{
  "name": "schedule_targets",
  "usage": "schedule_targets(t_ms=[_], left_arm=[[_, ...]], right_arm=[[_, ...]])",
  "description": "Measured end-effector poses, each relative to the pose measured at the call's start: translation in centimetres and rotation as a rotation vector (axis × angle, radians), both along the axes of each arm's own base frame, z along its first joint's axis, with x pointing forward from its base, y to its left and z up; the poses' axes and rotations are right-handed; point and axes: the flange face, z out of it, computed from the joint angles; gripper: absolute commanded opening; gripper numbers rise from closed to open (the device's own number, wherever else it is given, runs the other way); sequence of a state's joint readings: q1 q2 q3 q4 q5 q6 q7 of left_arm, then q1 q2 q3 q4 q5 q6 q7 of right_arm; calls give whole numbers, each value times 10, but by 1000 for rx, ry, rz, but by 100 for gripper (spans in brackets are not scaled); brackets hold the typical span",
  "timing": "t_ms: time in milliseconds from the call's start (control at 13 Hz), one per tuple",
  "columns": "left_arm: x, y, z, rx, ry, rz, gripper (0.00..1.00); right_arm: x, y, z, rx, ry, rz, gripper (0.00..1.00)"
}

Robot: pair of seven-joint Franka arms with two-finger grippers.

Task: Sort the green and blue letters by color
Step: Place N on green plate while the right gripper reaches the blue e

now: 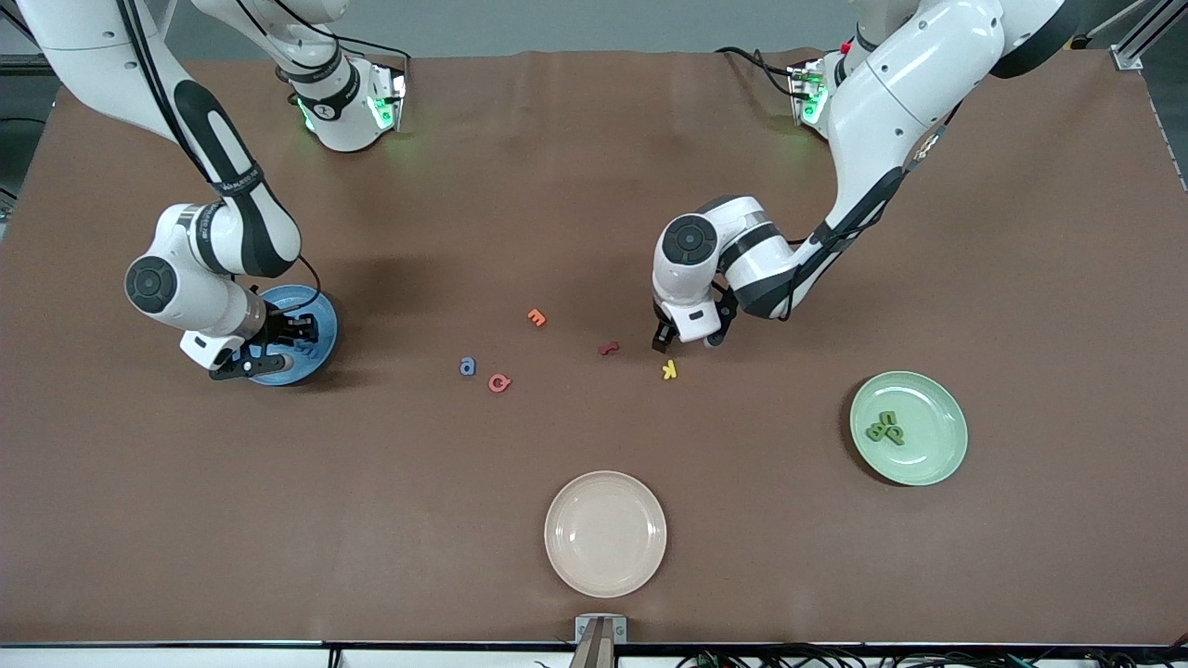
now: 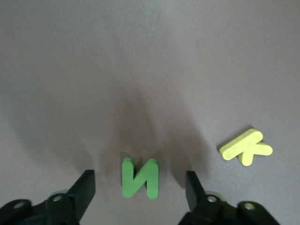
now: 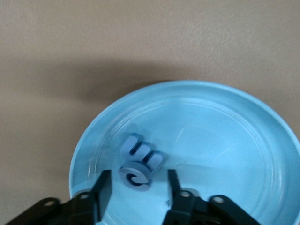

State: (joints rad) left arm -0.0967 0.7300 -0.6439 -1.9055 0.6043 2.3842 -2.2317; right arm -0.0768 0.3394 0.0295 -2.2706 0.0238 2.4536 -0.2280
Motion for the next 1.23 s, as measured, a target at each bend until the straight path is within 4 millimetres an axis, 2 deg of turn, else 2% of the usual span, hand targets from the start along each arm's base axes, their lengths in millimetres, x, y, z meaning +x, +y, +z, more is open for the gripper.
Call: schedule_targets(t_ms=[77, 153, 307, 384, 460, 614, 767, 920, 1074, 1227], left_arm=[[1, -1, 0, -8, -4, 4, 19], [2, -1, 1, -14, -9, 6, 3], [4, -2, 4, -17, -17, 4, 0], [5, -2, 7, -12, -29, -6, 0], [9, 0, 10, -7, -48, -16, 0], [32, 11, 29, -7, -96, -39, 0], [71, 47, 61, -4, -147, -79, 0], [108, 102, 86, -4, -174, -125, 0], [133, 160, 93, 12, -163, -190, 0], [150, 214, 91, 40, -132, -271, 0]], right_arm=[[-1, 1, 4, 1, 13, 1, 95], [-2, 2, 10, 2, 18, 3, 95], [0, 10, 22, -2, 5, -9, 95], [2, 20, 26, -9, -2, -42, 95], [5, 35, 29, -18, -8, -82, 95], [12, 79, 38, -39, -28, -175, 95], [19, 129, 46, -48, -53, -242, 95], [25, 178, 43, -55, -62, -291, 95], [27, 220, 32, -60, -60, -312, 95], [28, 259, 18, -64, -58, -319, 95]])
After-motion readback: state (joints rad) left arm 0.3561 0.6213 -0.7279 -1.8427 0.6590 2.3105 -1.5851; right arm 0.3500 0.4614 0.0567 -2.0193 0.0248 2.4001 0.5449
